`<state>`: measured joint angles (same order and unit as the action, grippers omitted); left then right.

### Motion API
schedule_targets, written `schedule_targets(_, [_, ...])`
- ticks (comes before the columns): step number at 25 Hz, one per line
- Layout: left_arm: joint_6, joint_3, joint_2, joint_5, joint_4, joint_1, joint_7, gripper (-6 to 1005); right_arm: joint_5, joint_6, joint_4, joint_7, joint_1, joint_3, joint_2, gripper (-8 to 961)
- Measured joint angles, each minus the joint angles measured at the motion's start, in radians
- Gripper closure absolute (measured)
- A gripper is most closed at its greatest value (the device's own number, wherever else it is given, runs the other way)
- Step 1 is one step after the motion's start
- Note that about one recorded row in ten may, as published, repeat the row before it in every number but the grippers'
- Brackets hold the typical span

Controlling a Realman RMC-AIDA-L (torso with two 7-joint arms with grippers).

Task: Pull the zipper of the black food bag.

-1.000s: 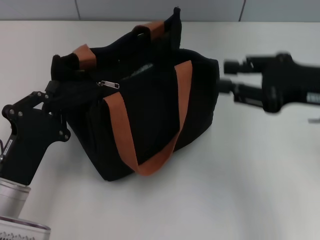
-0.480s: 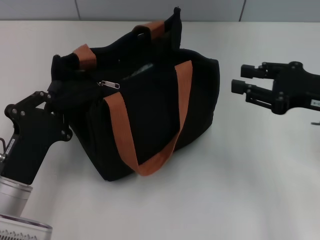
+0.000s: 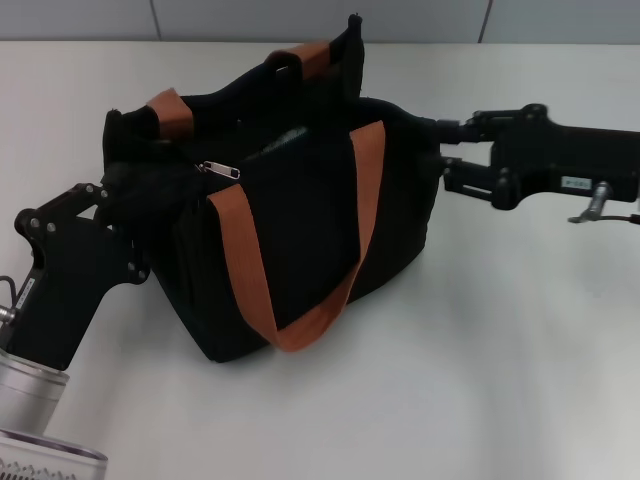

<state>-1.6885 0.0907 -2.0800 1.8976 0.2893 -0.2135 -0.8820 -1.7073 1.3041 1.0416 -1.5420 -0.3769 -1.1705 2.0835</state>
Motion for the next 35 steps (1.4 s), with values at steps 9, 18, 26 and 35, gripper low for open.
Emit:
schedule_targets(9, [0.0, 0.0, 0.0, 0.0, 0.0, 0.0, 0.0, 865, -0.052, -0.042, -0.052, -0.006, -0.036, -0.002, -0.001, 624])
schedule_targets(18, [-0.007, -0.01, 0.0, 0.001, -0.003, -0.002, 0.0, 864, -0.044, 0.059, -0.027, 0.01, 0.018, -0.001, 0.0, 855])
schedule_targets(26, [-0.013, -0.086, 0.0, 0.001, 0.006, -0.024, -0.001, 862, 0.053, 0.154, 0.035, 0.073, 0.192, 0.016, 0.0, 887])
schedule_targets(35, [-0.014, -0.137, 0.0, 0.038, 0.029, -0.054, -0.002, 861, 0.082, 0.359, 0.021, 0.132, 0.352, 0.186, 0.004, 889])
